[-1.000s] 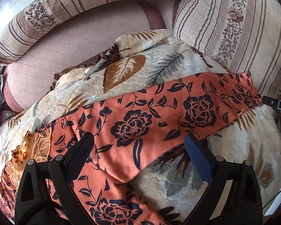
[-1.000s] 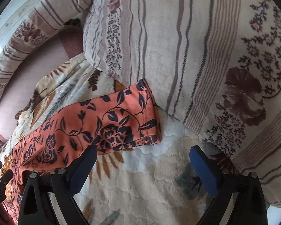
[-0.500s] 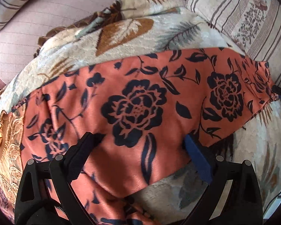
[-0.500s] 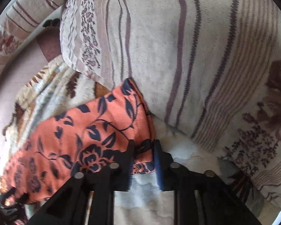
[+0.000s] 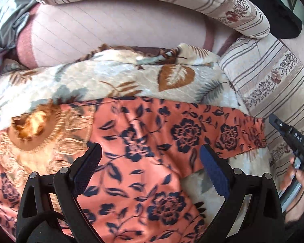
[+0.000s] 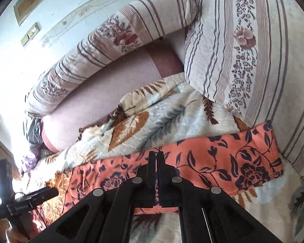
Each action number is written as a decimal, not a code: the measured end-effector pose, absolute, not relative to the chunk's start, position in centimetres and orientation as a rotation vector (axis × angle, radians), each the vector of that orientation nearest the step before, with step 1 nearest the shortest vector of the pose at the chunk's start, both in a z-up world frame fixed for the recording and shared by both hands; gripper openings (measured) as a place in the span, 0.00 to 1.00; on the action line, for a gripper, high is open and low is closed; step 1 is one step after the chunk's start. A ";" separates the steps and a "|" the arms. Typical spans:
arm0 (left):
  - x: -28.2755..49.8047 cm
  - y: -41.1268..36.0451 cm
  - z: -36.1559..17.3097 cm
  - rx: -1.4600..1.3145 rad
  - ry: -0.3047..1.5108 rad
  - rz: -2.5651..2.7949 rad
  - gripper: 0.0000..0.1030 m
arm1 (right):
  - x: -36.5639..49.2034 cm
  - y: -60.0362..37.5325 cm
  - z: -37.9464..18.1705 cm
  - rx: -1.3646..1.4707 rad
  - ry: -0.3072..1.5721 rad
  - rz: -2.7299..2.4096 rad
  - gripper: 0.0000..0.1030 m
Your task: Fold small clothes
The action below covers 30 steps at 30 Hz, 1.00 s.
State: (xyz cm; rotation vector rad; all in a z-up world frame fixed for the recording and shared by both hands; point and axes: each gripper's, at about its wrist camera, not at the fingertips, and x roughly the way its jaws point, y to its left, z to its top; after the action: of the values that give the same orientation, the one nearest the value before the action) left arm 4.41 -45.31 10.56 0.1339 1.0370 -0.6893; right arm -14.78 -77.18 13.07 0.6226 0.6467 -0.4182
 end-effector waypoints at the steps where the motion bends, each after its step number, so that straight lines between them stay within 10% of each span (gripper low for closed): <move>1: 4.6 -45.2 10.8 0.149 1.025 -0.673 0.95 | -15.0 -77.6 12.8 0.623 0.657 -0.453 0.23; 2: 4.7 -45.1 10.6 0.164 1.020 -0.660 0.95 | -15.2 -78.0 12.4 0.629 0.669 -0.492 0.64; 3: 4.9 -45.3 10.1 0.170 1.024 -0.655 0.95 | -15.9 -78.7 11.8 0.647 0.676 -0.553 0.81; 8: 4.8 -48.0 7.4 0.163 1.078 -0.699 0.95 | -23.0 -83.5 7.9 0.779 0.712 -0.763 0.81; 17: 2.2 -57.0 1.8 0.332 1.123 -0.757 0.95 | -26.3 -89.9 1.6 0.877 0.802 -0.836 0.54; 21: 1.7 -57.3 1.2 0.367 1.121 -0.756 0.95 | -24.6 -89.6 1.7 0.746 0.834 -0.842 0.11; 30: 3.7 -51.6 7.2 0.123 1.155 -0.811 0.95 | -19.9 -81.0 8.2 0.675 0.676 -0.479 0.08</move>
State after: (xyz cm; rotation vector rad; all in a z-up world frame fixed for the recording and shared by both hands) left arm 3.73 -51.62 7.18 0.1230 1.1554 -0.8108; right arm -19.92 -81.04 8.24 0.6753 0.6764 -0.4787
